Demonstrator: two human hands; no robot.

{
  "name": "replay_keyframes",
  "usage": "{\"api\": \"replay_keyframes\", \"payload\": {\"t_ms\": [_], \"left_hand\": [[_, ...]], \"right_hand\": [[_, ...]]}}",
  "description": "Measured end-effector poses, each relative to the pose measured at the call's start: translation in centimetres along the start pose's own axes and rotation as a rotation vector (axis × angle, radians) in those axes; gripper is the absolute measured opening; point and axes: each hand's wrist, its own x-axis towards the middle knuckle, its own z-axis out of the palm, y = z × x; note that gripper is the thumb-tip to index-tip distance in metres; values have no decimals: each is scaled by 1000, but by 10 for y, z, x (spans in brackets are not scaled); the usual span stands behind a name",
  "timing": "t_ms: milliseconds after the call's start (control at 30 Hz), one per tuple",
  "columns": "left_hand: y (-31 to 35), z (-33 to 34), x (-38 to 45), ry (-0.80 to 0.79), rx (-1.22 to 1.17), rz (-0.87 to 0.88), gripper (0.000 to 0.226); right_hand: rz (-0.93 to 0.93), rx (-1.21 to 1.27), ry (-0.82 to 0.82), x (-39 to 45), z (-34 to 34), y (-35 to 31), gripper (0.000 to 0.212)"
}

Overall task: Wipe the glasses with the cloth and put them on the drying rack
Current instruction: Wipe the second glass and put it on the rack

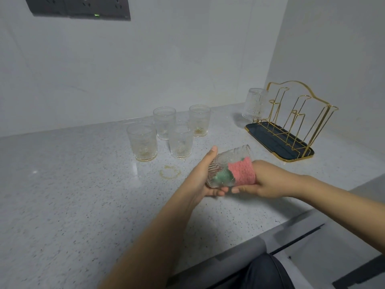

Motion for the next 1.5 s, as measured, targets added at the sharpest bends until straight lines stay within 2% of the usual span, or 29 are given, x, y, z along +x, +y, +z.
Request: {"api": "replay_keyframes", "payload": {"t_ms": [67,133,200,267,300,367,400,433,500,567,633,667,700,733,767,833,900,933,967,1000,1067,1133,1233,1267,1300,1333,1400,1433,1500], "left_hand": [[-4,2,0,24,25,136,64],[-8,6,-1,66,117,294,53],[-9,9,0,81,130,343,50],[-6,7,2,40,56,284,58],[-4,5,3,1,7,230,58],[1,-1,1,-74,-46,109,50],[3,-4,0,-99,-35,71,48],[3,-7,1,-112,-11,54,49],[-1,-7,3,-106,6,87,56],[-4,-4,5,-36,44,182,63],[-6,2,2,37,122,313,50],[-7,5,1,54,119,347,42],[-7,7,1,56,89,352,38],[-6,8,-1,57,60,335,39],[-7,9,1,65,47,303,44],[-6,10,2,50,36,184,52],[-4,9,3,-4,34,35,49],[-3,9,2,-36,47,-12,49],[-1,9,2,-76,84,-29,51],[1,10,3,-110,115,-28,54],[3,13,6,-126,138,20,59],[1,17,13,-64,195,146,59],[-10,21,23,4,253,382,23],[-12,23,24,6,230,412,15],[-13,25,26,7,206,418,11],[-13,25,28,12,182,401,12],[-10,24,30,36,149,292,30],[-9,22,32,42,127,201,42],[-7,19,34,32,98,11,53]], "right_hand": [[169,356,21,3,-8,0,22],[339,789,77,5,-15,-5,22],[360,975,63,6,-20,-13,9],[211,779,-57,6,-21,-19,9],[112,553,-105,5,-18,-19,6],[-62,-72,-18,2,-6,-11,25],[-147,-268,39,1,2,-5,32],[-167,-297,73,0,5,-1,33],[-74,-61,87,0,0,-5,22],[114,363,63,3,-6,-4,17],[285,832,139,4,-9,-2,29],[318,944,138,2,-9,-2,36],[293,968,101,1,-6,-2,29],[233,929,54,1,-4,-5,12],[155,810,2,-2,-1,-6,4],[23,401,-22,-7,5,-4,11],[-162,-147,101,-13,14,6,20],[-231,-303,153,-17,19,12,22],[-245,-342,172,-21,22,15,28],[-218,-285,163,-24,23,13,32],[-87,-52,202,-26,17,10,27],[139,364,178,-25,6,9,18],[375,1128,300,-21,-8,5,2],[424,1301,341,-18,-10,5,6],[427,1364,322,-18,-11,5,11],[383,1329,263,-19,-10,5,12],[252,1011,96,-20,-4,4,8],[189,730,53,-21,4,7,7],[-7,-13,86,-22,21,21,28]]}}
